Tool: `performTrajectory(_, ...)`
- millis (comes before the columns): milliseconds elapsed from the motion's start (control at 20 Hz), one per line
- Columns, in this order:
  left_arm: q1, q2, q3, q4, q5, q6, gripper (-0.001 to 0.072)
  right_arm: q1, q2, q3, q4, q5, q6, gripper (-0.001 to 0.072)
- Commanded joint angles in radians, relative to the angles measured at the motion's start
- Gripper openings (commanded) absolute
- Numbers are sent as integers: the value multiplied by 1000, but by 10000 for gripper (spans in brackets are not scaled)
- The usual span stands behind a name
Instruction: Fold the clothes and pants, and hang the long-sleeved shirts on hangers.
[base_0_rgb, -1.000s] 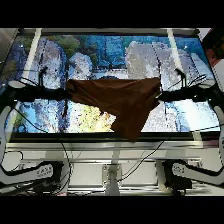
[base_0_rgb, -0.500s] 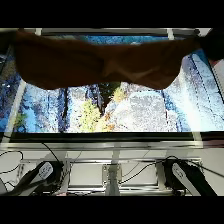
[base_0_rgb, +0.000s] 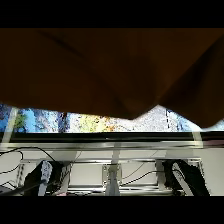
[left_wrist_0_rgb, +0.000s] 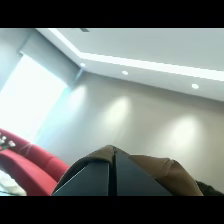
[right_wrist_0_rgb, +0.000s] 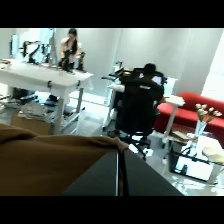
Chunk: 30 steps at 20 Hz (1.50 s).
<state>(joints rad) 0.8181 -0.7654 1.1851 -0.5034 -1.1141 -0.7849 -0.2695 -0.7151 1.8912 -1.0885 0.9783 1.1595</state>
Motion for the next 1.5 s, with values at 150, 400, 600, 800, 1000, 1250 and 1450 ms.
performTrajectory(150,21,97,1,102,41,-22,12,-1,8,34,-61,244,31,8)
performTrajectory(400,21,168,1,467,41,-43,12,-1,-7,27,-60,457,31,8)
performTrajectory(600,21,196,2,894,-88,-220,11,-1,-47,-45,-47,671,37,9)
performTrajectory(800,21,207,23,823,-314,-230,11,-1,-80,-69,148,673,58,8)
performTrajectory(1000,2,173,15,1099,-122,-326,8,-1,-134,-208,-53,464,63,6)
performTrajectory(1250,-227,-229,-23,1358,-321,-417,8,34,-480,-531,-41,459,85,6)
performTrajectory(1450,-578,-480,-6,1550,-256,-320,8,135,-690,-570,-35,526,77,8)
